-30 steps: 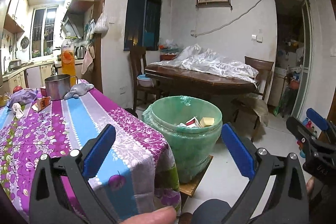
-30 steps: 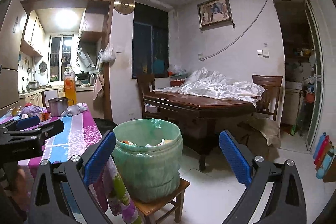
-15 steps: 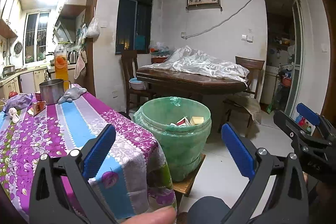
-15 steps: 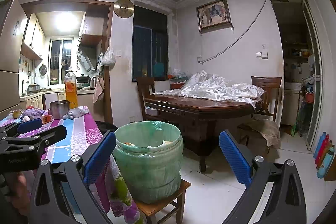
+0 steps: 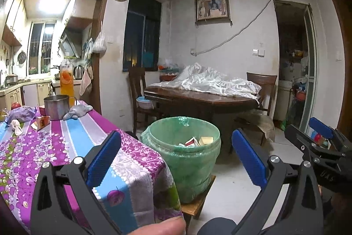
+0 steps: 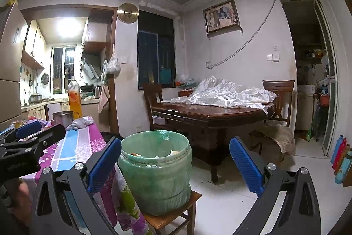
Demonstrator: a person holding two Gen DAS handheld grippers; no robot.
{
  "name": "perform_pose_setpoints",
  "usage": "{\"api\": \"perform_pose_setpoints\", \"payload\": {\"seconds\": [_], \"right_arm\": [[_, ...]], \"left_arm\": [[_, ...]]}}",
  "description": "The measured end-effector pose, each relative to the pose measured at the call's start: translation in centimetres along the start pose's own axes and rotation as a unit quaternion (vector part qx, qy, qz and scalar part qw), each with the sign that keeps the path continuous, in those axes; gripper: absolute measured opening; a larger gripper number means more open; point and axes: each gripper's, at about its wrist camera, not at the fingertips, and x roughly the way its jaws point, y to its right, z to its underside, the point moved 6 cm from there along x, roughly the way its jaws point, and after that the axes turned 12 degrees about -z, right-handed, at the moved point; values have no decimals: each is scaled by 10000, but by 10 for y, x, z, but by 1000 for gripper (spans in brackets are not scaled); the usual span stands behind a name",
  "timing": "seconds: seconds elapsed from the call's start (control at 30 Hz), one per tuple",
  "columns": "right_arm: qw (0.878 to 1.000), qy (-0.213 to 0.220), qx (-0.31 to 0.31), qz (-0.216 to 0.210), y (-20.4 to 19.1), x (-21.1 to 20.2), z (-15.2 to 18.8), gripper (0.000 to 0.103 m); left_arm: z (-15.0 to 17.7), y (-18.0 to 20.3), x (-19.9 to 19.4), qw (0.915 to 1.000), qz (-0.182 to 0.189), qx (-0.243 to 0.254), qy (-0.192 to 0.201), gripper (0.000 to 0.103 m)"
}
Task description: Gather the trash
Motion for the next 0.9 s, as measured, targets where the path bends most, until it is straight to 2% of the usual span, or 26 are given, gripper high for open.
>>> {"api": "perform_pose_setpoints", "payload": {"seconds": [0.13, 0.33, 0.73, 0.9], "right_arm": [[10000, 86, 27, -13, 0, -2, 0, 98], [9990, 439, 0, 16, -1, -12, -7, 98], [9996, 280, 62, -8, 1, -2, -2, 98], [9997, 246, 64, -13, 0, 2, -2, 98]], "left_arm": [[-1, 2, -2, 10000, 19, 20, 28, 97], [-4, 1, -1, 9999, 15, 22, 102, 97], [-2, 0, 4, 10000, 67, -65, -18, 97], [2, -6, 11, 9998, -25, -149, -130, 97]]}}
